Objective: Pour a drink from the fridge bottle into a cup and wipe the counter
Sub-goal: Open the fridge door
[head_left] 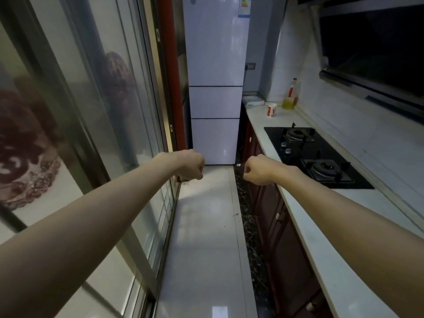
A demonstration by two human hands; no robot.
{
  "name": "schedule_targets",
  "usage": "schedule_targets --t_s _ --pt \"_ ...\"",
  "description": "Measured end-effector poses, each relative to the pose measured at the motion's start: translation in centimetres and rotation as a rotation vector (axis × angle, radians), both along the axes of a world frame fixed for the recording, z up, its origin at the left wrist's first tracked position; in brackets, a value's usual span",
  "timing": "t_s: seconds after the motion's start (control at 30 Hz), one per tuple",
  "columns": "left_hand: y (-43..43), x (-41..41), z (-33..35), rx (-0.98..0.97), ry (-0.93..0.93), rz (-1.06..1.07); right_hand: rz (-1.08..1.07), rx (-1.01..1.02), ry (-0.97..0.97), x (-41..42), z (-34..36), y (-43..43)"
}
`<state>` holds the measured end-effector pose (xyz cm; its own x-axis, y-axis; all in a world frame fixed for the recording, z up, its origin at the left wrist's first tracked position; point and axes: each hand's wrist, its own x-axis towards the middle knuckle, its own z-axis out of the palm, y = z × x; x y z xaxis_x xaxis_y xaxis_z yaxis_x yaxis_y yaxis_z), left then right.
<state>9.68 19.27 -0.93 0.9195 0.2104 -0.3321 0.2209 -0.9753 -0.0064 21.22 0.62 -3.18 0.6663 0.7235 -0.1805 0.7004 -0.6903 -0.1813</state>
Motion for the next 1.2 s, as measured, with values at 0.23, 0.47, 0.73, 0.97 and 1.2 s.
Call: schedule_targets --t_s 0.23,0.47,0.73,0.97,1.2 --pt "4.3 5.9 -1.2 -0.025 0.020 -0.010 -0.036 0.016 0.023 6.1 -0.2 2.8" --pt "7.3 13.9 -2.0 -0.004 0.034 0.010 -0.001 0.043 0.025 14.7 -1.6 6.5" --pt "10.2 23.9 0.2 0.038 -0.002 0.054 0.071 0.067 0.015 26.4 -0.6 11.0" --pt "14.6 29.2 1.0 0.048 -0.062 0.087 0.111 0.105 0.039 33.8 -0.7 15.2" --pt "20.5 36.0 -0.8 0.028 -0.038 0.074 0.131 0.049 0.064 40.3 -2.1 21.6"
